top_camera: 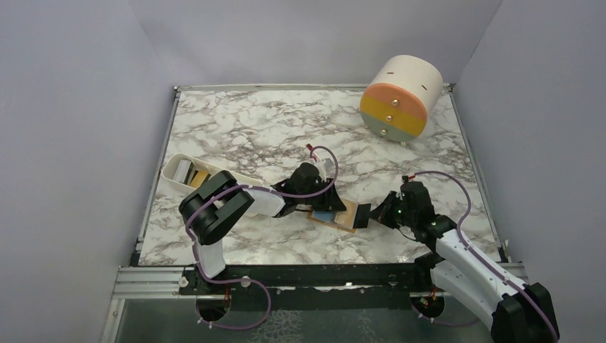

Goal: Put the credit cards into the card holder
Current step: Insert the credit card into the card holder.

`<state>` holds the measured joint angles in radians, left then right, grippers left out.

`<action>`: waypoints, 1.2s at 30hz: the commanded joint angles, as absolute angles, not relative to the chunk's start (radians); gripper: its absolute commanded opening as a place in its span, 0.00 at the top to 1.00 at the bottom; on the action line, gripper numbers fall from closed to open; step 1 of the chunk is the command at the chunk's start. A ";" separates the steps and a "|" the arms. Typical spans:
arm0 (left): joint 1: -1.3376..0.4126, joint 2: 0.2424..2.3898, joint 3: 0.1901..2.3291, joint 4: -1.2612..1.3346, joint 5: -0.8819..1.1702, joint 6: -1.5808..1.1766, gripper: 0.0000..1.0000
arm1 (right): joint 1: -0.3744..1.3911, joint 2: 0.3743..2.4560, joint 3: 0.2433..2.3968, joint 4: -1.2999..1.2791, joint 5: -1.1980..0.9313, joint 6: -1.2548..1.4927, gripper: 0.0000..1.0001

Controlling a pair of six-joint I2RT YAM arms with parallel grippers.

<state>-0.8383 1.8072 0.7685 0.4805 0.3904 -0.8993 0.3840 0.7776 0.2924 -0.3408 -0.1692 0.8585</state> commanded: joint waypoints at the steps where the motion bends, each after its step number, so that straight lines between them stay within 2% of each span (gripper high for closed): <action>1: -0.855 1.824 0.796 0.471 0.391 -0.837 0.68 | 0.385 0.800 0.290 -0.272 -0.144 0.838 0.99; 8: -0.859 1.814 0.788 0.421 0.344 -0.861 0.64 | 0.385 0.810 0.325 -0.324 -0.084 0.800 0.99; 12: -0.855 1.769 0.816 0.293 0.268 -0.824 0.57 | 0.384 0.804 0.349 -0.358 -0.081 0.791 0.99; 20: -0.854 1.707 0.896 0.106 0.161 -0.739 0.51 | 0.385 0.790 0.460 -0.485 -0.049 0.780 0.99; 27: -0.843 1.610 0.931 -0.047 0.041 -0.634 0.47 | 0.385 0.787 0.444 -0.309 -0.222 0.820 0.99; 36: -0.832 1.576 0.893 -0.151 -0.042 -0.554 0.45 | 0.385 0.914 0.377 -0.045 -0.394 0.886 0.99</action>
<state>-0.8391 1.6035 0.9138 -0.0834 0.0254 -0.6090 0.3843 0.8711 0.4103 -0.2161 -0.2878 0.8410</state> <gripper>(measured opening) 0.545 0.013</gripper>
